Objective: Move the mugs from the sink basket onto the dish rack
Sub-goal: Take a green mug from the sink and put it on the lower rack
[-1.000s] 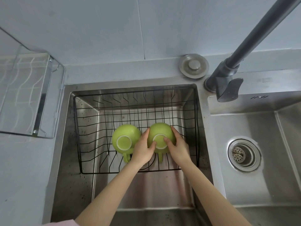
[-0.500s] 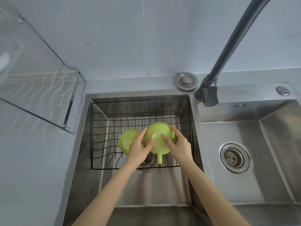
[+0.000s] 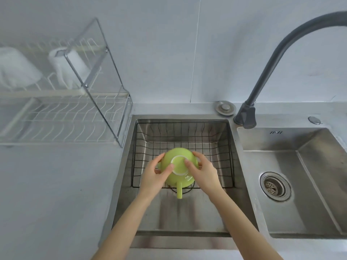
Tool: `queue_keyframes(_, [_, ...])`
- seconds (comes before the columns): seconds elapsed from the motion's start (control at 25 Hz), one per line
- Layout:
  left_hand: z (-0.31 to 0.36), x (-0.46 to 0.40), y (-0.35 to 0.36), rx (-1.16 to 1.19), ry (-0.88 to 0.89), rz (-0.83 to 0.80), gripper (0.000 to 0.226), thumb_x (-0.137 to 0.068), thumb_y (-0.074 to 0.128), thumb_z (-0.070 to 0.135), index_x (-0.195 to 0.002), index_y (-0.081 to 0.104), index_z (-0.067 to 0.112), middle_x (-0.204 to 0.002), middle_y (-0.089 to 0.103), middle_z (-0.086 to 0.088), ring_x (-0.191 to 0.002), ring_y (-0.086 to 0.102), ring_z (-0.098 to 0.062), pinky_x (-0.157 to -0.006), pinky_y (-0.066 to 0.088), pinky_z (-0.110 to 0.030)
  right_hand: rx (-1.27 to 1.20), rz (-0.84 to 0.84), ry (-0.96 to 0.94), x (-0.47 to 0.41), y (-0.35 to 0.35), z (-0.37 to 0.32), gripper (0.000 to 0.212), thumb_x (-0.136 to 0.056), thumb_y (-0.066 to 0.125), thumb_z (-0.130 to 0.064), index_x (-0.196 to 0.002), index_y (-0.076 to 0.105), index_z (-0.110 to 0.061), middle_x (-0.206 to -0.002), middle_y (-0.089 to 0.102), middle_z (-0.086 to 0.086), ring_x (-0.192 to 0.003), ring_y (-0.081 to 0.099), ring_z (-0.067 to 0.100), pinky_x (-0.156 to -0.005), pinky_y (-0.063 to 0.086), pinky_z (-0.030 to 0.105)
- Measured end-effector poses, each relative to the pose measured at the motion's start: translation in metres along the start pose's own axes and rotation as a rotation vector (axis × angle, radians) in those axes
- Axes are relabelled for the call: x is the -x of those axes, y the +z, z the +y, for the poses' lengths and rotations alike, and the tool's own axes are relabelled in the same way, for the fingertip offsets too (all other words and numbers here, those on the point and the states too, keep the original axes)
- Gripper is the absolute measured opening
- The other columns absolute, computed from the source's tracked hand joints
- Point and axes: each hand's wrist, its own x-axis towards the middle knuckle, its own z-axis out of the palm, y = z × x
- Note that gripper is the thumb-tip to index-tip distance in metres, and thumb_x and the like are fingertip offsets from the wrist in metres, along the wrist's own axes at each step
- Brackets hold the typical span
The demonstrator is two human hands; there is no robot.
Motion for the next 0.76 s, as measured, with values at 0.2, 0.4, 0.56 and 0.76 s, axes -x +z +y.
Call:
queue_keyframes(0.2, [-0.014, 0.014, -0.064, -0.006, 0.000, 0.037, 0.053, -0.073, 0.067, 0.040, -0.123, 0.051, 0.033, -0.127, 0.055, -0.001, -0.103, 0.061, -0.023, -0.088, 0.052, -0.034, -0.002, -0.050, -0.001, 0.023, 0.054, -0.023, 0.049, -0.088, 0.053, -0.039, -0.134, 0.042, -0.026, -0.127, 0.056, 0.007, -0.116, 0.053, 0.023, -0.095, 0.046, 0.034])
queue_keyframes(0.4, [-0.025, 0.015, -0.127, -0.041, 0.011, 0.048, 0.059, -0.069, 0.062, 0.045, -0.124, 0.051, 0.030, -0.129, 0.054, 0.001, -0.099, 0.062, -0.025, -0.093, 0.051, -0.047, -0.014, -0.076, -0.003, 0.038, 0.108, -0.051, 0.051, -0.090, 0.052, -0.035, -0.136, 0.039, -0.019, -0.114, 0.052, 0.002, -0.105, 0.052, 0.020, -0.090, 0.043, 0.030])
queue_keyframes(0.56, [-0.037, 0.010, -0.171, -0.063, 0.020, 0.036, 0.064, -0.065, 0.057, 0.050, -0.125, 0.050, 0.030, -0.127, 0.054, 0.004, -0.098, 0.062, -0.024, -0.093, 0.051, -0.047, -0.027, -0.062, -0.014, 0.042, 0.150, -0.067, 0.050, -0.089, 0.055, -0.034, -0.134, 0.042, -0.016, -0.106, 0.055, 0.001, -0.097, 0.053, 0.017, -0.087, 0.046, 0.030])
queue_keyframes(0.76, [-0.050, -0.002, -0.219, -0.061, 0.036, 0.031, 0.059, -0.068, 0.059, 0.049, -0.123, 0.051, 0.031, -0.126, 0.055, 0.005, -0.096, 0.064, -0.024, -0.092, 0.052, -0.047, -0.041, -0.027, -0.035, 0.042, 0.195, -0.086, 0.049, -0.087, 0.057, -0.034, -0.131, 0.046, -0.018, -0.107, 0.063, 0.006, -0.096, 0.057, 0.018, -0.085, 0.047, 0.030])
